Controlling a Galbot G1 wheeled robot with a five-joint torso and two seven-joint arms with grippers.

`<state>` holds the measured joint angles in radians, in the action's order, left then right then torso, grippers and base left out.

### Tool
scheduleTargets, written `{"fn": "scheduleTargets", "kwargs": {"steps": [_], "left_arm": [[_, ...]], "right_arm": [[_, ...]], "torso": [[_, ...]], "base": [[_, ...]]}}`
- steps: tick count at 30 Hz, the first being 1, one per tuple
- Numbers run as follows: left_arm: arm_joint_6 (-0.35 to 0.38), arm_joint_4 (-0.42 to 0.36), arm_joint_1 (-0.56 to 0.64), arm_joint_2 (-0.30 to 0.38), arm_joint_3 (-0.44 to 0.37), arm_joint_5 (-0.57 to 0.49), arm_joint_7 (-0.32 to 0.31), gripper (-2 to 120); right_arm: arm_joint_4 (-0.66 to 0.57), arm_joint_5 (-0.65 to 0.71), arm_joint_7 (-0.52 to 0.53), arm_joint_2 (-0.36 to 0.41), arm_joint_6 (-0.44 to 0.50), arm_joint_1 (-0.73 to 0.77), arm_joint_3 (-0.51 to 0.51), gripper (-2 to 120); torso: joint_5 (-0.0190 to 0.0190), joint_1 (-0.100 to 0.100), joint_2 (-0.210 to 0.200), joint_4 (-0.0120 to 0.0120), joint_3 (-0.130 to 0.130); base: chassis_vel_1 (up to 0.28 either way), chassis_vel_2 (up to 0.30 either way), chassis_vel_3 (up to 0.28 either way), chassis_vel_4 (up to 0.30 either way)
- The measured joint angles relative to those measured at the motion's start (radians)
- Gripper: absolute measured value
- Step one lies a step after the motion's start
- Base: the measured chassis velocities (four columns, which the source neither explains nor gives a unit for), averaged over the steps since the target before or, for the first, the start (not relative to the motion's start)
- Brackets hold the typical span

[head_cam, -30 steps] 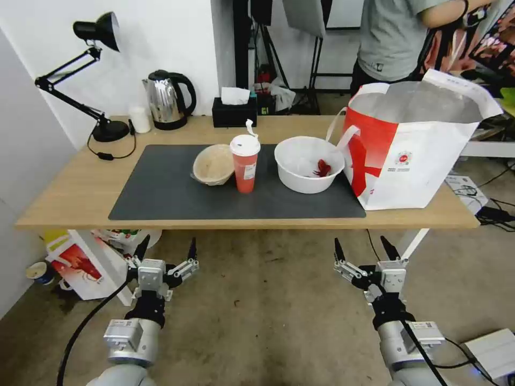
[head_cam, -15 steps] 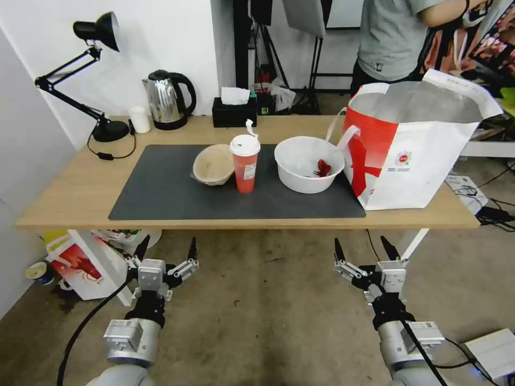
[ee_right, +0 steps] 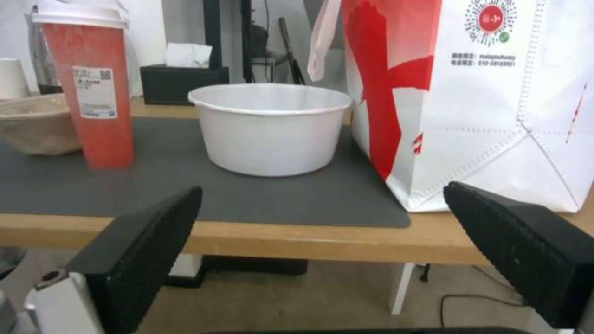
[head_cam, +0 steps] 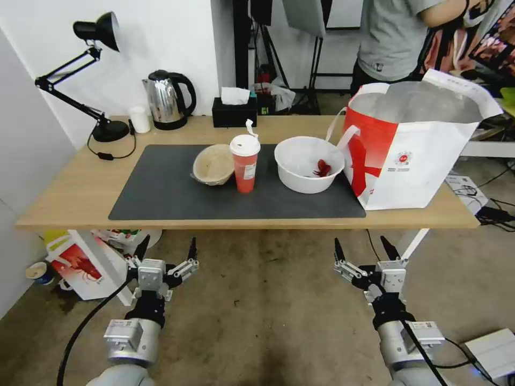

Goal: Pick up the trash from the table and place it into the takeout bag.

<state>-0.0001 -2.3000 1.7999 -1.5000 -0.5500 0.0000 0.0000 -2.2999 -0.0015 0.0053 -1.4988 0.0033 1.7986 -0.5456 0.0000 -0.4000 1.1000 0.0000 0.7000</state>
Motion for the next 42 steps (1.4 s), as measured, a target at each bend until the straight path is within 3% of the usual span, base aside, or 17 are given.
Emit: {"fn": "scheduleTargets", "kwargs": {"steps": [4, 5, 18, 21, 42], "left_arm": [[0.000, 0.000, 0.000, 0.000, 0.000, 0.000, 0.000, 100], [0.000, 0.000, 0.000, 0.000, 0.000, 0.000, 0.000, 100], [0.000, 0.000, 0.000, 0.000, 0.000, 0.000, 0.000, 100], [0.000, 0.000, 0.000, 0.000, 0.000, 0.000, 0.000, 100], [0.000, 0.000, 0.000, 0.000, 0.000, 0.000, 0.000, 100]], "right_arm": [[0.000, -0.011, 0.021, 0.006, 0.016, -0.006, 0.017, 100], [0.000, -0.017, 0.033, 0.008, 0.024, -0.009, 0.025, 100], [0.027, -0.236, 0.421, 0.106, 0.333, -0.128, 0.312, 100], [-0.009, -0.287, 0.463, 0.134, 0.385, -0.134, 0.359, 100], [-0.110, -0.191, 0.378, 0.204, 0.330, -0.130, 0.353, 100]], "torso": [[0.0000, 0.000, 0.000, 0.0005, 0.000], [-0.0002, 0.000, 0.000, -0.0005, 0.000], [0.0000, 0.000, 0.000, 0.0001, 0.000], [-0.0005, 0.000, 0.000, 0.0002, 0.000], [0.0000, 0.000, 0.000, 0.0000, 0.000]], "base": [[0.000, 0.000, 0.000, 0.000], [0.000, 0.000, 0.000, 0.000], [0.000, 0.000, 0.000, 0.000], [0.000, 0.000, 0.000, 0.000], [0.000, 0.000, 0.000, 0.000]]}}
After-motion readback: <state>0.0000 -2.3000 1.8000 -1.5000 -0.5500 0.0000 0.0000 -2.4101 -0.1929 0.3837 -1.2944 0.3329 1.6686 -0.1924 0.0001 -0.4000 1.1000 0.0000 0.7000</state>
